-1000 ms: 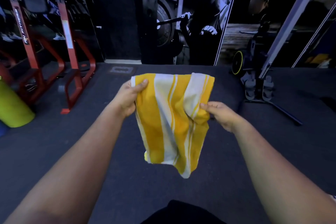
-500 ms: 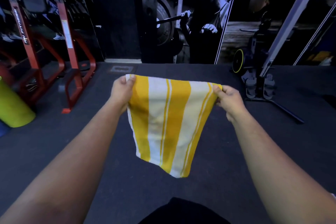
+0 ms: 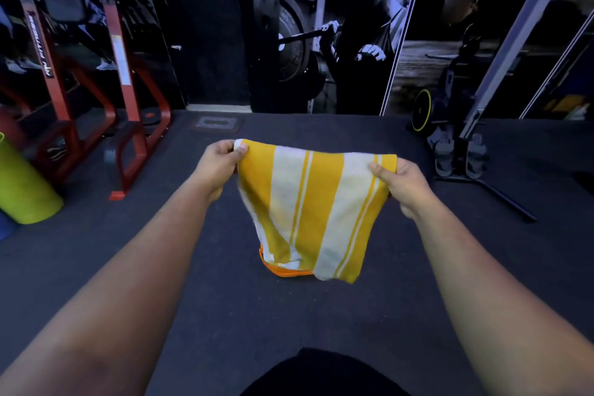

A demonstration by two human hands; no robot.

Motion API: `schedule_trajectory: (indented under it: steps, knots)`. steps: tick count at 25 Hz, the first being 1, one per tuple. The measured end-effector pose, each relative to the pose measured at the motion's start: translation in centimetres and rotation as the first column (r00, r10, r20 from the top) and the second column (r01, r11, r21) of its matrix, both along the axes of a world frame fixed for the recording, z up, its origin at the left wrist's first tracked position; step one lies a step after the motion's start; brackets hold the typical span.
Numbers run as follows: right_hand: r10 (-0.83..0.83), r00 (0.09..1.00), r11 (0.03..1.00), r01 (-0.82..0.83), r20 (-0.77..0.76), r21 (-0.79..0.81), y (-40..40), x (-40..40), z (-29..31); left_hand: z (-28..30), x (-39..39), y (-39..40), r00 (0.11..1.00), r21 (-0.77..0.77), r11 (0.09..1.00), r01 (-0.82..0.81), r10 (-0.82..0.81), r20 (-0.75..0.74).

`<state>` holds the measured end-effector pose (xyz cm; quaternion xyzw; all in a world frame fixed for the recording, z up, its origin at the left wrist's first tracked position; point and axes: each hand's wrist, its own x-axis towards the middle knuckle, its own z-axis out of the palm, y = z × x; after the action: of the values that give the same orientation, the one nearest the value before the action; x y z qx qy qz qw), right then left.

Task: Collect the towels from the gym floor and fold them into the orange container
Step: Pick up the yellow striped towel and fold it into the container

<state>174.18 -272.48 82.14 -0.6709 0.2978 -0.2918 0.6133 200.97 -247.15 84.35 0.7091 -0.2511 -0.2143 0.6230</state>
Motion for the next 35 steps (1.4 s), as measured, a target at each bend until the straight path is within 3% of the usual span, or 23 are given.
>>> schedule_trajectory:
  steps: [3,5,7,10,12,14,15,17,19,21,24,27,29,33,35]
  knots:
    - [-0.091,0.996,0.996,0.091,0.005,0.023,-0.5,0.4,0.2,0.0,-0.5,-0.7,0.987,0.121,0.988,-0.099,0.082,0.139]
    - [0.027,0.998,0.995,-0.021,-0.064,0.093,-1.0,0.2,0.4,-0.4,-0.2,-0.7,0.987,0.147,0.982,-0.120,0.102,0.128]
    - [0.113,0.989,0.992,-0.108,-0.100,0.059,-1.2,-0.2,0.8,-0.6,0.4,-0.5,0.996,0.058,0.995,-0.085,0.086,-0.031]
    - [-0.006,0.996,1.000,0.008,-0.094,0.022,-1.3,0.0,1.3,-0.3,0.5,-0.2,0.941,-0.031,0.998,-0.050,0.037,-0.337]
    - [-0.036,0.998,0.978,0.047,-0.056,0.204,-0.9,0.3,1.0,-0.7,0.2,-0.2,0.879,0.071,0.997,0.019,0.017,-0.476]
    - [-0.054,0.993,0.958,0.082,-0.108,0.275,-0.6,0.6,-0.1,-1.2,-0.1,-0.3,0.884,0.189,0.982,-0.001,0.089,-0.458]
    - [-0.073,0.989,0.963,0.104,-0.129,0.249,-0.5,0.7,-0.4,-1.6,0.0,-0.3,0.896,0.175,0.981,-0.080,0.148,-0.418]
    - [-0.110,0.993,0.975,0.114,-0.034,0.191,-0.1,0.7,-0.2,-1.8,0.2,-0.3,0.899,-0.041,0.980,-0.193,0.160,-0.409]
    - [-0.073,0.994,0.975,0.056,0.075,0.215,-0.3,0.4,0.7,-1.4,0.1,-0.3,0.883,-0.149,0.980,-0.131,0.047,-0.466]
    - [-0.011,1.000,0.974,0.010,0.001,0.225,-0.4,0.2,1.0,-1.3,0.3,-0.3,0.908,-0.031,0.995,-0.091,0.070,-0.413]
    - [-0.105,0.992,0.986,0.113,-0.069,0.123,-0.7,0.9,0.5,-0.8,1.6,-0.6,0.963,0.112,0.959,-0.259,0.266,-0.046]
    - [-0.171,0.985,0.982,0.173,-0.036,0.070,-0.6,1.5,0.8,0.0,2.7,-0.5,0.917,0.243,0.898,-0.367,0.305,0.255]
    - [-0.181,0.983,0.982,0.182,-0.025,0.050,-0.7,1.5,0.9,0.4,2.6,-0.2,0.903,0.279,0.877,-0.392,0.308,0.301]
    - [-0.236,0.972,0.971,0.236,-0.009,-0.045,-0.5,1.3,0.5,0.0,2.1,0.0,0.897,0.198,0.902,-0.384,0.315,0.309]
    - [-0.244,0.969,0.970,0.243,0.045,0.019,-0.3,1.1,0.4,-0.1,1.7,0.0,0.964,0.097,0.964,-0.248,0.236,0.119]
